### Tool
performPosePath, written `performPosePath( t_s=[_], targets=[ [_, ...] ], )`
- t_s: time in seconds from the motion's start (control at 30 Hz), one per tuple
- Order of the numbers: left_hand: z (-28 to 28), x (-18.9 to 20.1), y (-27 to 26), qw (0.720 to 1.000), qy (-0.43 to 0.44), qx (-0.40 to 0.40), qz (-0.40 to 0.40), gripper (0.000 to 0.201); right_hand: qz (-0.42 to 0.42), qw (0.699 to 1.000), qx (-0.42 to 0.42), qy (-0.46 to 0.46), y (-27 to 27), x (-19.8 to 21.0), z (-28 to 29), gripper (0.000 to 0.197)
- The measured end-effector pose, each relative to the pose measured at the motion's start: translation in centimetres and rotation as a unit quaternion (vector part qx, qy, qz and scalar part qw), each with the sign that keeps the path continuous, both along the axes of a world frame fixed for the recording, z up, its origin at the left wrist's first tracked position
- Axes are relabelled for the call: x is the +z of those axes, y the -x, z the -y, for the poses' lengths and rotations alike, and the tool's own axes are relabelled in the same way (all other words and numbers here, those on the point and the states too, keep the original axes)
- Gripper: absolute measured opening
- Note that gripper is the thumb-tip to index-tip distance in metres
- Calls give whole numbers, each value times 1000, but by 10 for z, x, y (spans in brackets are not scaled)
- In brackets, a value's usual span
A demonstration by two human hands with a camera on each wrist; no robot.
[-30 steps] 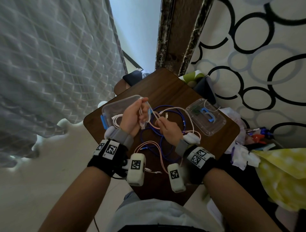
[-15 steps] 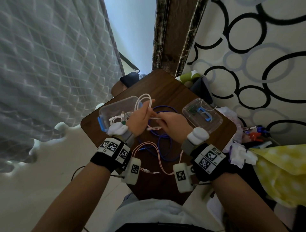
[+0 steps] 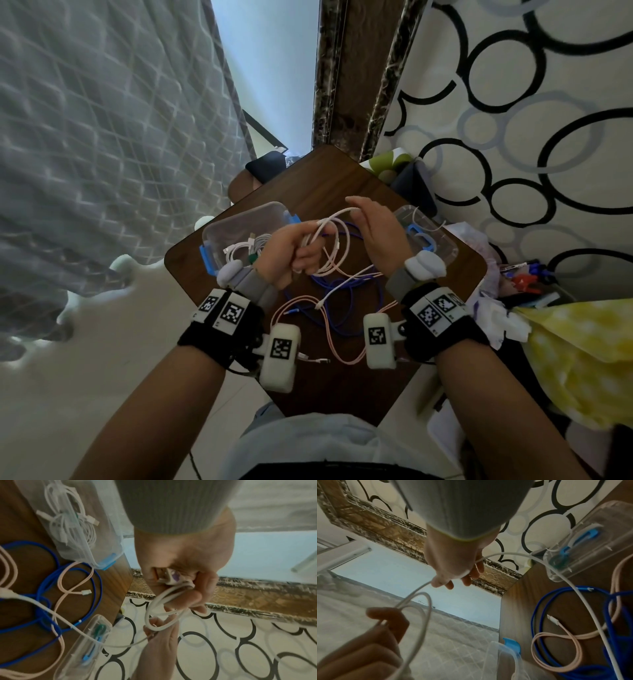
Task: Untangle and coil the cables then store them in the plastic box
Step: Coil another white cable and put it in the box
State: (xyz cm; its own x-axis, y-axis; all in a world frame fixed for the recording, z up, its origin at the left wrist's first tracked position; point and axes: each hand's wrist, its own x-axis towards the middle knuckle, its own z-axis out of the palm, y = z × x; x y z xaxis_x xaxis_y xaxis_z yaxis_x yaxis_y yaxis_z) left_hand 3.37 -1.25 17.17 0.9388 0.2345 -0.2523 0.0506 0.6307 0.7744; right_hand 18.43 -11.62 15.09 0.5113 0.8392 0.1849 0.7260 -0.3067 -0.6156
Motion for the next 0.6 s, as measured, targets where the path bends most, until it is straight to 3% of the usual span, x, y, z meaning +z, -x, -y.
performPosePath(
  t_s=[0.13, 0.2, 0.3, 0.5, 0.6],
  targets=[
    [0, 3, -9, 994, 79, 33, 64, 31, -29, 999, 11, 16, 5, -2, 2, 42],
    [-4, 4, -11, 995, 44, 68, 65, 38, 3, 998, 43, 41, 9, 1, 1, 44],
    [-8, 8, -11, 994, -25, 93, 59, 40, 40, 993, 69, 92, 9, 4, -5, 31],
    [-26, 13, -3, 965, 161, 167, 118, 29, -63, 995, -50, 54, -7, -10, 13, 25],
    [-33, 11, -2, 967, 143, 186, 99, 32, -10, 996, -51, 72, -8, -20, 17, 24]
  ],
)
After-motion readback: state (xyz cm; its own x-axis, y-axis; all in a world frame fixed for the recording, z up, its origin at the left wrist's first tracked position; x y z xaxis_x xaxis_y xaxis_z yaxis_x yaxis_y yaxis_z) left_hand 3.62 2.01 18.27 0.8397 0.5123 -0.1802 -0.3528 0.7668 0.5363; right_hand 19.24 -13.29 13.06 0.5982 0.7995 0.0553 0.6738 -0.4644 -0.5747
